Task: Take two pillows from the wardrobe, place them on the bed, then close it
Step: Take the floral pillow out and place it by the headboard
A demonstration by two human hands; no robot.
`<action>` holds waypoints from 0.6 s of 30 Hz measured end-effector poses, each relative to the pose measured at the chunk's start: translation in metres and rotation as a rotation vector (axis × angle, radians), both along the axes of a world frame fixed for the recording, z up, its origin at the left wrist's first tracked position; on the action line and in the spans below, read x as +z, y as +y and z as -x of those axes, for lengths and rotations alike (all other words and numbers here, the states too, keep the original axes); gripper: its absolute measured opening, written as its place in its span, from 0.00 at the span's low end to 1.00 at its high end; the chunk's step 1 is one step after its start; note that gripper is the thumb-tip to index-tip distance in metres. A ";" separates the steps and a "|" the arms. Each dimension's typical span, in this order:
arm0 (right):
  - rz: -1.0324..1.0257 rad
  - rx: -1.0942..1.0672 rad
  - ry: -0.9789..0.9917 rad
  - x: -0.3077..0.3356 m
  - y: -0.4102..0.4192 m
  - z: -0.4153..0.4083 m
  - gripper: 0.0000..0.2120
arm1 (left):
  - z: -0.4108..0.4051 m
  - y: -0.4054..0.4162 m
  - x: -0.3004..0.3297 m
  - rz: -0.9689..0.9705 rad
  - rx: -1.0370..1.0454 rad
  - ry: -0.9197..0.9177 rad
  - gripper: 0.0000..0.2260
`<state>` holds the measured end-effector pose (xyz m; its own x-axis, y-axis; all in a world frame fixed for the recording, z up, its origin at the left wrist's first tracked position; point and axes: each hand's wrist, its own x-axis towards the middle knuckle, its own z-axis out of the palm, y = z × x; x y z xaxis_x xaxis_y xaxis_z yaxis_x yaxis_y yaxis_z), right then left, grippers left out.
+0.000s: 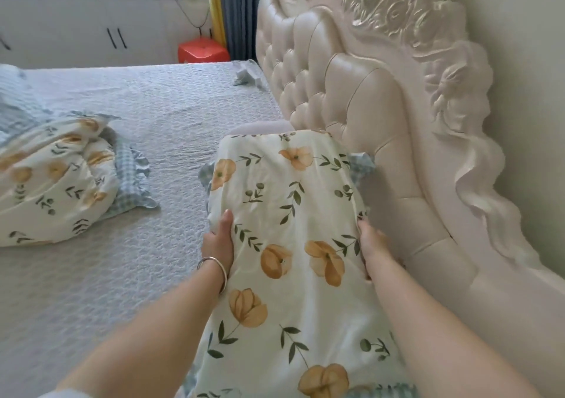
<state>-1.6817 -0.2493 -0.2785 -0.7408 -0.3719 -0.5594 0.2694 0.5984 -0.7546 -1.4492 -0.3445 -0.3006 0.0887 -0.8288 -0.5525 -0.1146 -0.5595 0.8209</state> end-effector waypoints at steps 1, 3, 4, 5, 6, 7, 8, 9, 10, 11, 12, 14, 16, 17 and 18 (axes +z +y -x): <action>0.012 0.048 -0.012 -0.008 -0.016 0.013 0.24 | 0.008 -0.008 -0.005 0.000 0.026 -0.033 0.30; 0.037 0.116 0.008 -0.023 -0.049 0.036 0.20 | 0.022 -0.025 -0.015 0.017 0.054 -0.105 0.29; 0.045 0.142 0.030 -0.029 -0.063 0.044 0.18 | 0.028 -0.034 -0.021 0.024 0.050 -0.145 0.29; 0.051 0.163 0.049 -0.035 -0.077 0.052 0.16 | 0.034 -0.042 -0.026 0.030 0.037 -0.171 0.29; 0.062 0.188 0.065 -0.040 -0.089 0.059 0.16 | 0.039 -0.051 -0.031 0.036 0.024 -0.185 0.29; 0.067 0.206 0.078 -0.044 -0.101 0.065 0.15 | 0.045 -0.060 -0.036 0.042 0.010 -0.195 0.29; 0.076 0.227 0.094 -0.048 -0.113 0.070 0.14 | 0.051 -0.068 -0.040 0.051 0.000 -0.192 0.27; 0.086 0.243 0.105 -0.054 -0.126 0.077 0.15 | 0.058 -0.077 -0.045 0.057 -0.005 -0.179 0.26; 0.096 0.261 0.111 -0.060 -0.138 0.082 0.16 | 0.064 -0.086 -0.051 0.061 -0.007 -0.152 0.24; 0.102 0.278 0.116 -0.065 -0.148 0.087 0.17 | 0.070 -0.095 -0.056 0.065 -0.009 -0.121 0.23; 0.107 0.298 0.126 -0.070 -0.159 0.092 0.18 | 0.075 -0.103 -0.063 0.066 -0.007 -0.094 0.23; 0.102 0.334 0.139 -0.081 -0.177 0.102 0.18 | 0.084 -0.121 -0.077 0.066 -0.005 -0.062 0.28; 0.096 0.364 0.139 -0.093 -0.196 0.112 0.20 | 0.092 -0.137 -0.094 0.051 -0.010 -0.045 0.33; 0.098 0.370 0.138 -0.100 -0.205 0.117 0.22 | 0.096 -0.145 -0.104 0.041 -0.015 -0.032 0.35; 0.103 0.372 0.136 -0.108 -0.213 0.123 0.25 | 0.100 -0.153 -0.113 0.028 -0.022 -0.010 0.37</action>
<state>-1.8042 -0.4621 -0.3860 -0.6100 -0.6774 -0.4111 -0.0580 0.5556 -0.8294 -1.5496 -0.4976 -0.4135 0.0758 -0.8457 -0.5282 -0.1352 -0.5336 0.8349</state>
